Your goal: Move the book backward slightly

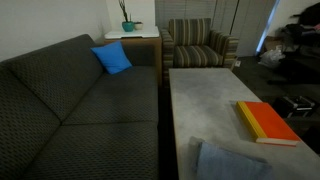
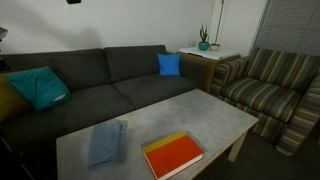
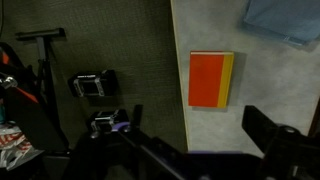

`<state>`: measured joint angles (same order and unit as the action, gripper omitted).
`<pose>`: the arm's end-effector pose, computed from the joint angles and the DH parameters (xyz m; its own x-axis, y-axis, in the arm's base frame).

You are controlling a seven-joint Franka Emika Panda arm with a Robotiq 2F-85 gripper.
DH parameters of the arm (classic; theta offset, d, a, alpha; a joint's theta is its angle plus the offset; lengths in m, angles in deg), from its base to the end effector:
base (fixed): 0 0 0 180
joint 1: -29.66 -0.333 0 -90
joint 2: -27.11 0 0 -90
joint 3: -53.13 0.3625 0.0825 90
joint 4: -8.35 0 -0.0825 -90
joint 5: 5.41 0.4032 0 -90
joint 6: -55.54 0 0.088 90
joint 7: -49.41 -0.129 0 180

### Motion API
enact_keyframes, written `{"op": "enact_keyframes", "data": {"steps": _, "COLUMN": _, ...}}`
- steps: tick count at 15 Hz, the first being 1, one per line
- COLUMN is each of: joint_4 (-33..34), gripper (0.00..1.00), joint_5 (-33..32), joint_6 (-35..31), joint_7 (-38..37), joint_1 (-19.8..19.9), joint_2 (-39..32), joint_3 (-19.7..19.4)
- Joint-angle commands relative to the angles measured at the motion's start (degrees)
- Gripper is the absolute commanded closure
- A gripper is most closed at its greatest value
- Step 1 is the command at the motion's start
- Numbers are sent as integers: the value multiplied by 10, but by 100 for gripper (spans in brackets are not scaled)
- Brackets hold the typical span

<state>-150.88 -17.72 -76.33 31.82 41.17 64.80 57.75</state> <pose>0.3370 -0.0502 0.4191 0.9348 -0.2793 0.2195 -0.3187 -0.9323 0.1711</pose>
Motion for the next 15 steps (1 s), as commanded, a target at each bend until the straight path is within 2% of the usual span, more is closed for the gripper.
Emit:
{"op": "enact_keyframes", "data": {"steps": 1, "joint_4": 1, "gripper": 0, "joint_5": -1, "joint_6": 2, "joint_7": 0, "joint_1": -2, "joint_2": 0, "joint_3": -2}}
{"op": "enact_keyframes", "data": {"steps": 9, "joint_4": 1, "gripper": 0, "joint_5": -1, "joint_6": 0, "joint_7": 0, "joint_1": -2, "joint_2": 1, "joint_3": -1}}
{"op": "enact_keyframes", "data": {"steps": 12, "joint_4": 2, "gripper": 0, "joint_5": -5, "joint_6": -29, "joint_7": 13, "joint_1": -8, "joint_2": -13, "joint_3": -4}}
{"op": "enact_keyframes", "data": {"steps": 15, "joint_4": 1, "gripper": 0, "joint_5": -16, "joint_6": -89, "joint_7": 22, "joint_1": -5, "joint_2": -50, "joint_3": -5}}
